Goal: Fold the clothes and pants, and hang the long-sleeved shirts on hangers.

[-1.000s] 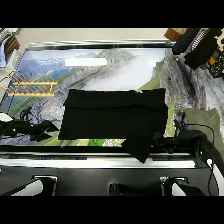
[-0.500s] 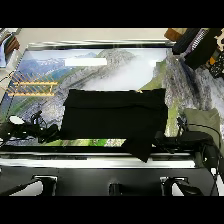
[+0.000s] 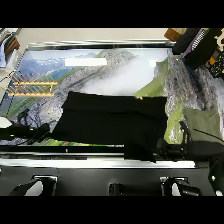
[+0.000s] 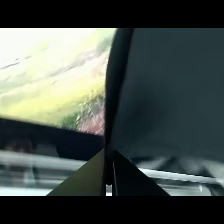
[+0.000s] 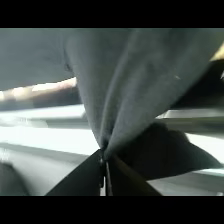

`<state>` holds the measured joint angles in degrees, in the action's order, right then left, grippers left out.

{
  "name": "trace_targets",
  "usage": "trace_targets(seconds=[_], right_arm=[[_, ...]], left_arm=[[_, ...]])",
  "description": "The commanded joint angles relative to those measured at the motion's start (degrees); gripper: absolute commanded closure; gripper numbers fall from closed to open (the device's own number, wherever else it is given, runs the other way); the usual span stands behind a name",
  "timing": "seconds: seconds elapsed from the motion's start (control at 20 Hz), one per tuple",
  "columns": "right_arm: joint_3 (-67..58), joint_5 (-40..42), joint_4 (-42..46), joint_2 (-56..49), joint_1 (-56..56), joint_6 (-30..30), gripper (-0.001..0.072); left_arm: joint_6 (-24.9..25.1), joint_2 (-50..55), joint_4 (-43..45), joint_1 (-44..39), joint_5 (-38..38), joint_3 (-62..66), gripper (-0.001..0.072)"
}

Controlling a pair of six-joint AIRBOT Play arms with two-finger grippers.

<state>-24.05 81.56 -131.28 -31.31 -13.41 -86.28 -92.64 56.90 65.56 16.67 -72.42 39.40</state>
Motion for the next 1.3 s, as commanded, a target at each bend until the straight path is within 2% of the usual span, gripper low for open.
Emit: trace_targets(seconds=[0.0,0.15,0.3,0.45,0.65,0.85,1.0,1.05,1.1,1.15,1.2,1.25], right_arm=[[-2.47,6.34,1.09,11.50,0.02,8.50,0.0683],[-7.56,-2.82,4.66,8.02,0.02,7.85,0.0683],[-13.70,-13.35,3.98,-9.16,0.02,-0.22,0.0683],[-22.99,-19.04,4.02,-26.99,0.02,-3.61,0.0682],[-34.75,-20.85,4.15,-43.06,0.04,-4.85,0.0682],[-38.42,-22.97,4.44,-50.73,0.04,-4.90,0.0681],[-38.42,-22.97,4.00,-54.58,0.15,-7.26,0.0679],[-38.42,-23.08,4.02,-55.45,0.15,-7.65,0.0665],[-38.45,-23.10,3.96,-55.98,0.11,-7.56,0.0554],[-38.86,-21.88,3.82,-55.84,-0.04,-7.54,0.0347],[-40.30,-18.69,4.00,-55.36,-0.81,-8.96,0.0120],[-42.01,-14.84,4.07,-54.23,-2.34,-12.22,0.0057]], left_arm=[[-4.52,-10.67,2.47,0.42,-0.50,0.07,0.0697],[-3.80,-9.75,-1.73,-0.37,5.86,1.27,0.0698],[-3.65,-1.53,-1.95,-2.95,13.20,7.28,0.0698],[-2.43,11.15,-1.92,-5.33,17.14,17.88,0.0698],[1.22,29.55,-1.62,-10.23,17.38,34.47,0.0698],[1.16,44.61,3.06,-13.57,13.90,50.62,0.0698],[1.16,51.82,6.99,-15.72,10.71,58.40,0.0697],[1.16,53.22,7.15,-16.28,10.49,59.39,0.0696],[1.16,53.79,7.13,-16.68,10.43,59.63,0.0677],[1.11,53.72,7.13,-16.83,10.27,59.65,0.0478],[1.16,53.29,7.17,-16.81,9.18,60.04,0.0127],[1.14,52.70,7.28,-16.50,7.69,60.76,0.0011]])
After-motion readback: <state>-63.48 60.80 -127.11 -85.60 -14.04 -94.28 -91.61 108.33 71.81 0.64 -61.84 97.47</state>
